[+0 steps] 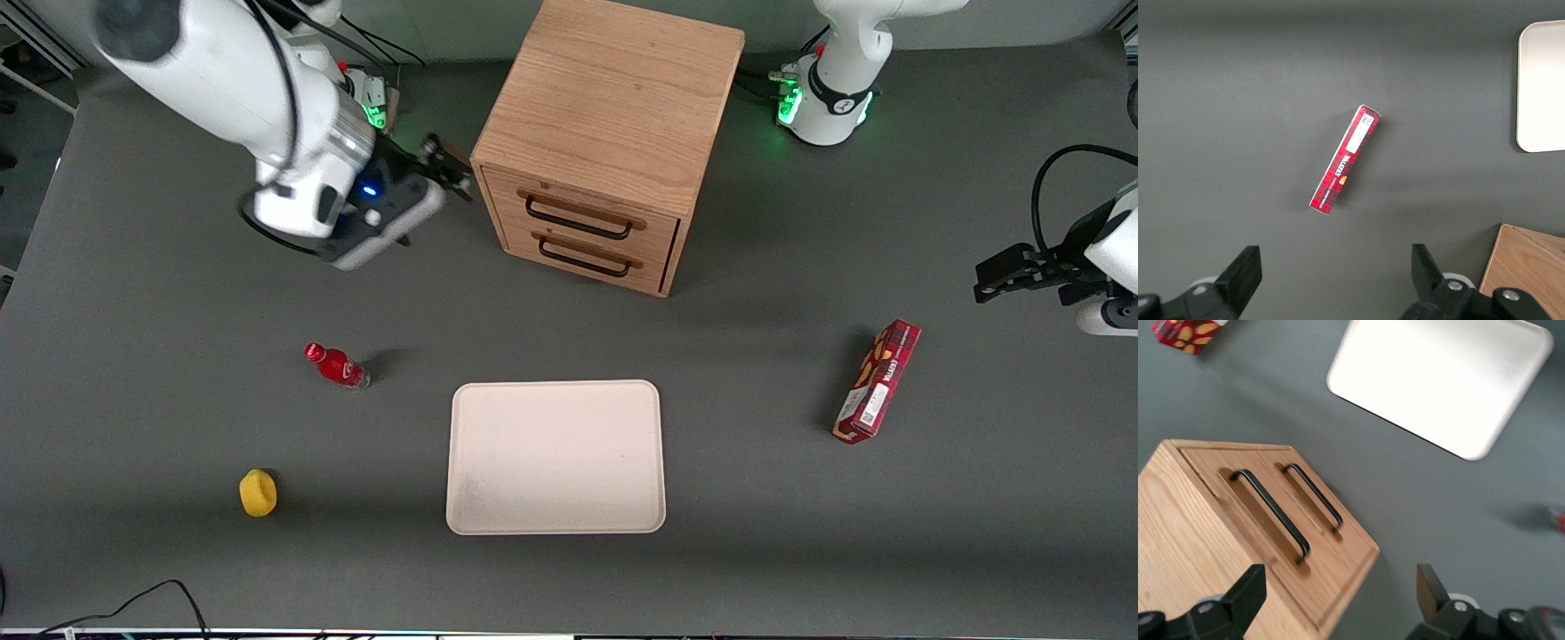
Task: Open upper drawer
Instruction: 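Move the right gripper toward the upper drawer's black handle, then hook the right gripper onto the upper drawer's black bar handle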
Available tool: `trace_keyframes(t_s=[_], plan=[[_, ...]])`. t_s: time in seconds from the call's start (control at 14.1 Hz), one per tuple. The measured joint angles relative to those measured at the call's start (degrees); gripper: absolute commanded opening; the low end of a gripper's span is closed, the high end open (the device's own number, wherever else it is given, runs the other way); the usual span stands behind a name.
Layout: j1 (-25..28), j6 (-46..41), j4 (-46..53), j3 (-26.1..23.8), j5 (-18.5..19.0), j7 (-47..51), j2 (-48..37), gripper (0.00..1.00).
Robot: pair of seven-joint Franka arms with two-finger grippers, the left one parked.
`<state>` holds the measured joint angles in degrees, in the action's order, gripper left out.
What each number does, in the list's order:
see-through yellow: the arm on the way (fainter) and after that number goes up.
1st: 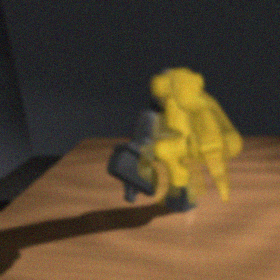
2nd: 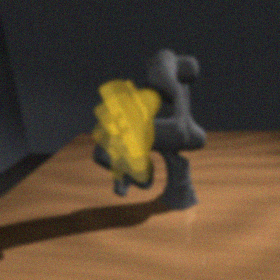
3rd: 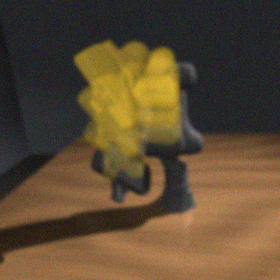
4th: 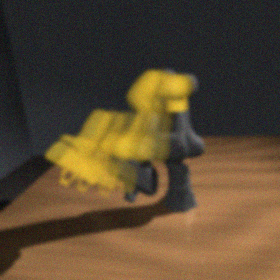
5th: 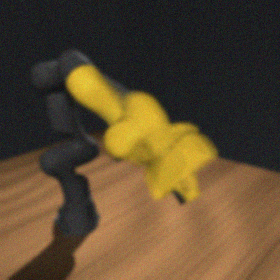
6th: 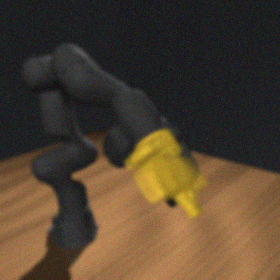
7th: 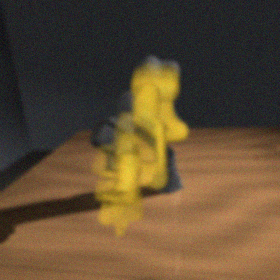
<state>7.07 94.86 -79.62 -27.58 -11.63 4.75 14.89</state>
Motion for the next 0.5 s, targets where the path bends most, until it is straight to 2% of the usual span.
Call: trace_keyframes(t_s=[0.21, 0.5], plan=[[0.2, 3.1, 0.2, -5.4, 0.0, -3.4, 8.9, 1.00], [2.4, 5.6, 0.5, -7.1, 0.0, -8.2, 17.0, 1.00]])
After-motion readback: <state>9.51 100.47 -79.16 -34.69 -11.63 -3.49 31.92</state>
